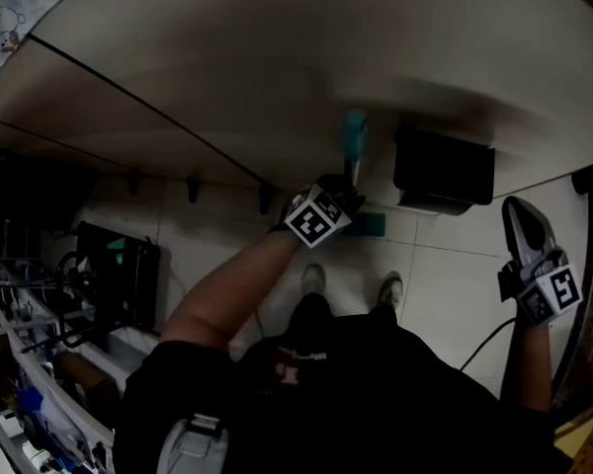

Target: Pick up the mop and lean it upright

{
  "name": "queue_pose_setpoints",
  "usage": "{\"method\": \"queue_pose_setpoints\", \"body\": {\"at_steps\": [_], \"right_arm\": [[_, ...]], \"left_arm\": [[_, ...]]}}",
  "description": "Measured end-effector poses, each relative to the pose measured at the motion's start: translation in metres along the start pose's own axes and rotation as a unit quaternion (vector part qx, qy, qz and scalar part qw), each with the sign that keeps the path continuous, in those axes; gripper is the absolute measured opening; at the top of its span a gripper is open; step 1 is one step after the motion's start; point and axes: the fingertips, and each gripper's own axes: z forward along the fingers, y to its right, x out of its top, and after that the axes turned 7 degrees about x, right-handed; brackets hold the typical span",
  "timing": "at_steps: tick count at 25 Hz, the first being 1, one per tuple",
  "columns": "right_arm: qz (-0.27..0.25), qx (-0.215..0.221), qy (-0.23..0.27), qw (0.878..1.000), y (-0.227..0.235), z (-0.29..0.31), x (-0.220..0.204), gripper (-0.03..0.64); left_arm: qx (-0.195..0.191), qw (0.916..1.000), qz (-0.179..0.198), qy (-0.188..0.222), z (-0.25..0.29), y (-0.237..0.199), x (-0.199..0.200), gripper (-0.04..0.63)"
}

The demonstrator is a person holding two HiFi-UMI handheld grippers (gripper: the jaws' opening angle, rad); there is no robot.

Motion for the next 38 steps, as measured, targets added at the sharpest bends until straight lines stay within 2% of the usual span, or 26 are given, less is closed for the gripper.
{"method": "queue_pose_setpoints", "body": {"at_steps": [8,13,15,18,22,27,29,30,32,36,38], "right_arm": [[0.026,-0.001,-0.028,0.999,0.008,-0.011,-0.019,0.015],[0.040,-0.001,-0.038,0.998,-0.014,-0.016,-0.065,0.015],[0.045,-0.003,-0.041,0.998,-0.016,-0.020,-0.070,0.015],[0.050,-0.007,-0.045,0.998,-0.014,-0.027,-0.074,0.015],[0.057,-0.012,-0.042,0.997,-0.010,-0.035,-0.075,0.015],[0.064,-0.007,-0.045,0.997,0.016,-0.005,-0.094,0.015],[0.065,-0.008,-0.042,0.997,0.019,-0.004,-0.088,0.015],[0.065,-0.009,-0.040,0.997,0.018,-0.007,-0.084,0.015],[0.062,-0.010,-0.035,0.997,0.015,-0.012,-0.076,0.015],[0.055,-0.014,-0.026,0.998,0.023,-0.008,-0.066,0.015],[0.046,-0.012,-0.020,0.999,0.024,-0.005,-0.056,0.015]], "left_arm": [[-0.010,0.9983,0.011,-0.057,0.068,0.015,-0.043,0.129],[-0.014,0.9967,0.025,-0.076,0.095,0.024,-0.095,0.129],[-0.022,0.9972,0.022,-0.068,0.101,0.031,-0.095,0.129],[-0.020,0.9983,0.016,-0.052,0.111,0.033,-0.073,0.129],[-0.007,0.9985,0.003,-0.055,0.125,0.027,-0.061,0.130],[-0.014,0.9971,-0.037,-0.065,0.154,-0.002,-0.080,0.143],[-0.018,0.9963,-0.066,-0.052,0.151,-0.004,-0.075,0.201],[-0.019,0.9956,-0.081,-0.044,0.146,-0.004,-0.071,0.241],[-0.019,0.9939,-0.106,-0.027,0.132,-0.002,-0.066,0.272],[0.003,0.9870,-0.160,0.007,0.097,-0.016,-0.073,0.281],[0.024,0.9810,-0.188,0.040,0.064,-0.027,-0.073,0.281]]}}
